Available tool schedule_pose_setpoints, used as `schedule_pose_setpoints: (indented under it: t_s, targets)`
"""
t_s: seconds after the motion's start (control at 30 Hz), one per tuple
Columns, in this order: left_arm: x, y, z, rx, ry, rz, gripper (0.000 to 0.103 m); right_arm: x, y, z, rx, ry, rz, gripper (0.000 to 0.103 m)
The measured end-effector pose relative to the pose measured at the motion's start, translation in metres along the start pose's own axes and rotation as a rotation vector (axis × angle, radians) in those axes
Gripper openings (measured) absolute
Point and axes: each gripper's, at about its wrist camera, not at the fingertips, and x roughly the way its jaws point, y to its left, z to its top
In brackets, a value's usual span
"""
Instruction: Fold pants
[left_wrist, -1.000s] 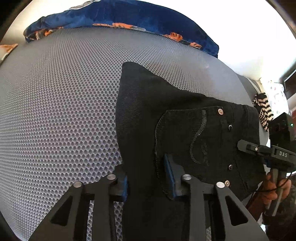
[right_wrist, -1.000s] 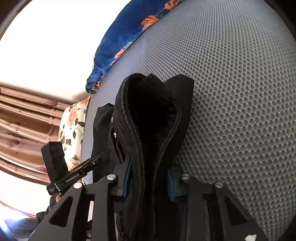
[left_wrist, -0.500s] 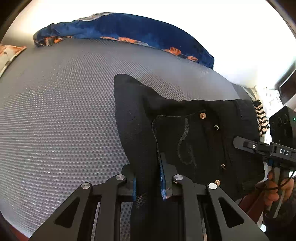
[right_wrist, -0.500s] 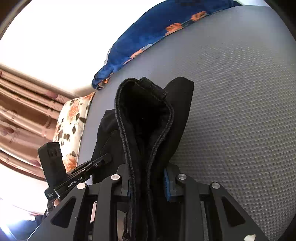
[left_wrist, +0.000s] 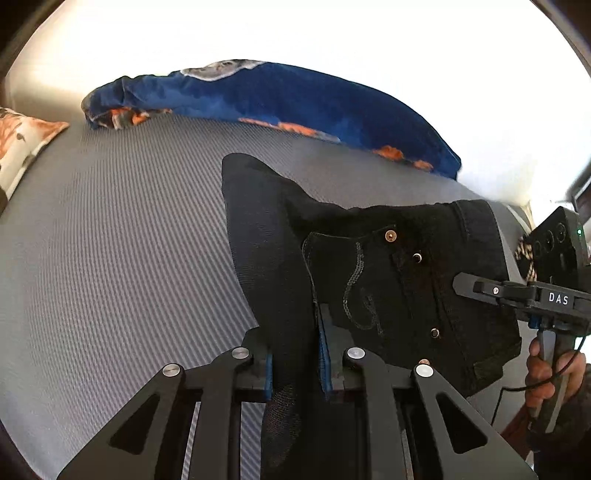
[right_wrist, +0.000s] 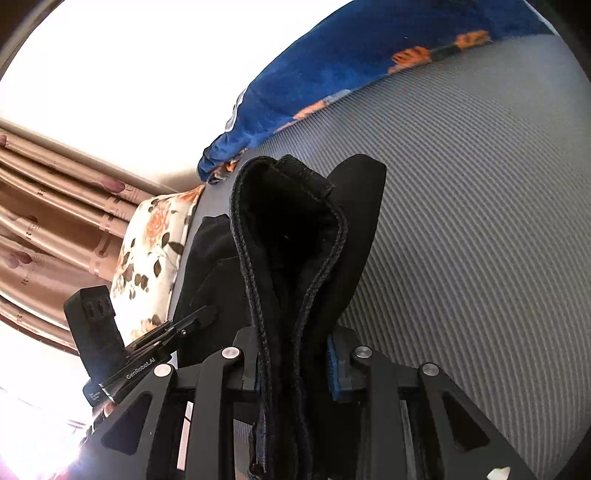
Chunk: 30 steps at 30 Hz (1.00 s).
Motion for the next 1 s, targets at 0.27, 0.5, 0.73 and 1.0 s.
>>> schedule_pose_setpoints:
  t_s: [0.27,0.5,0.73,1.0]
  targets:
    - [0.031,0.020,0.051,0.014,-0.025,0.026,0.019,0.029,-0.005,0.055,-0.027,0.008,-0.033,0.024]
    - [0.059,0.039,0.064,0.006,-0.017,0.052,0.020,0.047,-0.015,0.084,-0.038,-0.001,-0.073,0.024]
    - [0.080,0.057,0.045,0.002,0.005,0.074,0.039,0.061,-0.036,0.075,-0.076,0.017,-0.221,0.046]
    - [0.069,0.053,0.041,0.000,-0.016,0.186,0.054,0.058,-0.024,0.061,-0.153,-0.008,-0.349,0.055]
